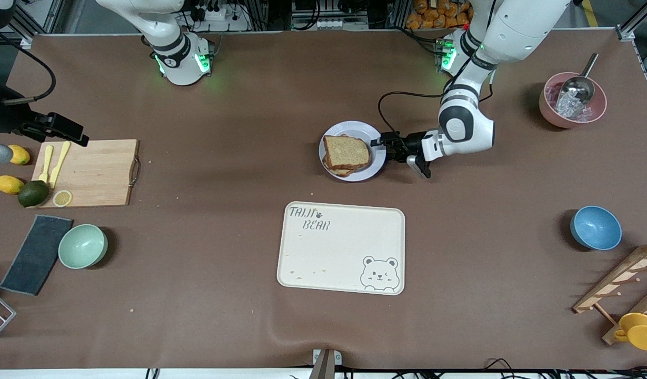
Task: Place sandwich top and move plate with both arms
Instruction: 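Grasp the rim of the white plate with the left gripper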
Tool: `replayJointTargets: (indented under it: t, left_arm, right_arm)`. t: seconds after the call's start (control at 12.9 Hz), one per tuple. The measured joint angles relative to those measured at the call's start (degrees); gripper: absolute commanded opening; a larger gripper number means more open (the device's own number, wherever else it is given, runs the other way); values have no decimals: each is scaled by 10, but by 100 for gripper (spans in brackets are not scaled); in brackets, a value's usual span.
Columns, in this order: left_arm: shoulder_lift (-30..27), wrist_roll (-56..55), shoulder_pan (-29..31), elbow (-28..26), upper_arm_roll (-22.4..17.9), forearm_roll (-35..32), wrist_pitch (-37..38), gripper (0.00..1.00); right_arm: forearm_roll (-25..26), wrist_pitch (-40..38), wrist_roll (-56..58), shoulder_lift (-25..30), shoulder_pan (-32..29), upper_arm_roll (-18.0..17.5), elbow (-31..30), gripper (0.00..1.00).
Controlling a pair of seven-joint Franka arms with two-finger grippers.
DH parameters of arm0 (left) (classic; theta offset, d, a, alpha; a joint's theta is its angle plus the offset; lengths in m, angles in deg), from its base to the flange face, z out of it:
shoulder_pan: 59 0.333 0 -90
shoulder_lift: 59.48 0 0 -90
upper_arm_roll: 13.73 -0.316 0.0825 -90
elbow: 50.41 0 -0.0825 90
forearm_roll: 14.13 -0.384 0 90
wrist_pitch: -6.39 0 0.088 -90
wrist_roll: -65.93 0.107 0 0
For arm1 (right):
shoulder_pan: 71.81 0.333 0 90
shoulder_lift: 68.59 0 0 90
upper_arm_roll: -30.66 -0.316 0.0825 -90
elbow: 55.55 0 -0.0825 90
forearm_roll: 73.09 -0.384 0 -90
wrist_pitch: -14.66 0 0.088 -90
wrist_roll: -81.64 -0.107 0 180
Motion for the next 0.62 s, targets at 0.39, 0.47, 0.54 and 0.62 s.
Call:
replayJointTargets:
  t: [0.39, 0.47, 0.54, 0.62]
  left_arm:
    - [0, 5, 0, -2, 2, 0, -1, 0]
    - [0, 6, 0, -2, 2, 0, -2, 0]
    - [0, 6, 0, -3, 2, 0, -2, 0]
    - [0, 6, 0, -4, 2, 0, -2, 0]
  right_arm:
    - [0, 0, 0, -3, 0, 0, 0, 100]
    - [0, 0, 0, -3, 0, 0, 0, 100]
    - [0, 0, 0, -3, 0, 0, 0, 100]
    - [0, 0, 0, -3, 0, 0, 0, 100]
